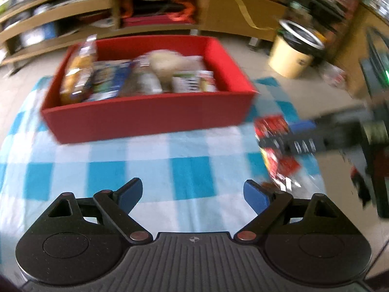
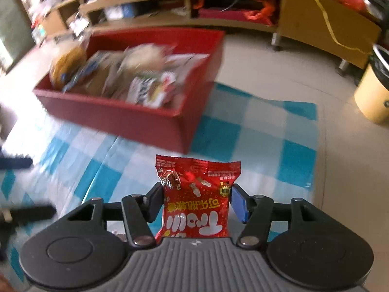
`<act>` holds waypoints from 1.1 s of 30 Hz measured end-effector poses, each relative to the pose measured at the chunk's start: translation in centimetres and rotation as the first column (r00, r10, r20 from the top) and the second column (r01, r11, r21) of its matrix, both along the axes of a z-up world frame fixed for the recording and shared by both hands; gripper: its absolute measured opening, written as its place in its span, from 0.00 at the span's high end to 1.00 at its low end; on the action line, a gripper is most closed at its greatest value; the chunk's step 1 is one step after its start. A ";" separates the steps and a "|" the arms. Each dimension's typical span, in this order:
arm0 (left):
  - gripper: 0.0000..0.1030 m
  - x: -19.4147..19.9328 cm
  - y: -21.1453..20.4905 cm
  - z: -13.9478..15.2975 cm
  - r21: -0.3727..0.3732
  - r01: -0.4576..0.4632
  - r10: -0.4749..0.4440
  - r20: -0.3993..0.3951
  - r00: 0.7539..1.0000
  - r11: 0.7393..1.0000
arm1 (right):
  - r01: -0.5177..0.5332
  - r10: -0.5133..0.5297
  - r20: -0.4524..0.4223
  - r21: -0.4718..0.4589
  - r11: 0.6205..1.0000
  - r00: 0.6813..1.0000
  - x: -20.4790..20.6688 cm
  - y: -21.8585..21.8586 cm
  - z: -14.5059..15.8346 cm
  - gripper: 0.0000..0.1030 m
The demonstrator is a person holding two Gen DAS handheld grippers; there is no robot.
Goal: Organize snacks
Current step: 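Grasp the red Trolli candy bag with the right tool, then grasp the brown beef jerky bag with the left tool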
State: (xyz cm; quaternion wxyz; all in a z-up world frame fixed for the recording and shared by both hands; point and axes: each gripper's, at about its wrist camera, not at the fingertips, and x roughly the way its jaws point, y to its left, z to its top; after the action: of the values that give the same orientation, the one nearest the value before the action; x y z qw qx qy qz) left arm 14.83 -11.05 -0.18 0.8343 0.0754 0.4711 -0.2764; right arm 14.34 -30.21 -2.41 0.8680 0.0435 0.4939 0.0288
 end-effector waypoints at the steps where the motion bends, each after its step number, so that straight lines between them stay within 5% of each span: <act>1: 0.09 -0.5 -0.8 -0.1 0.001 0.048 -0.048 0.009 0.999 0.999 | 0.018 -0.018 0.008 0.016 1.000 1.000 -0.2 -0.7 0.2 0.45; 6: 0.07 -3.0 -5.0 -1.7 0.076 0.229 -0.233 0.051 0.971 0.970 | 0.016 -0.016 -0.005 0.028 0.999 1.000 -0.5 -1.4 -0.3 0.45; 11: 0.08 -2.7 -7.4 -4.2 0.093 0.214 -0.214 -0.014 0.977 0.972 | 0.001 -0.001 -0.040 0.001 1.000 0.999 -0.2 -1.9 -1.6 0.45; 14: 0.07 -3.5 -9.0 -4.2 0.166 0.303 -0.316 0.059 0.947 0.938 | -0.012 0.013 -0.051 0.011 1.000 0.999 -0.1 -2.3 -1.8 0.45; 21: 0.04 -5.5 -12.3 -5.2 0.344 0.538 -0.593 0.070 0.802 0.770 | -0.040 0.041 -0.071 0.016 0.999 0.997 0.1 -2.3 -2.2 0.42; 27: 0.05 -5.5 -12.8 -6.3 0.319 0.569 -0.608 0.027 0.794 0.758 | -0.064 0.065 -0.077 0.015 0.998 0.995 0.2 -1.7 -2.4 0.29; 31: 0.06 -7.4 -11.0 -6.6 0.355 0.600 -0.650 0.028 0.760 0.717 | -0.081 0.080 -0.084 -0.011 0.997 0.993 0.3 -0.9 -2.6 0.24; 33: 0.06 -7.8 -10.8 -6.7 0.358 0.590 -0.640 0.031 0.767 0.724 | -0.075 0.073 -0.087 -0.025 0.997 0.994 0.5 -0.6 -2.6 0.24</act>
State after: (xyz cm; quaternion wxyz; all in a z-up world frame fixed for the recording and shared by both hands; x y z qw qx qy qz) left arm 7.05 -21.81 -6.89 0.7035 0.3860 0.3931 -0.4490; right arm 14.79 -30.84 -5.01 0.8448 0.0143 0.5323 0.0523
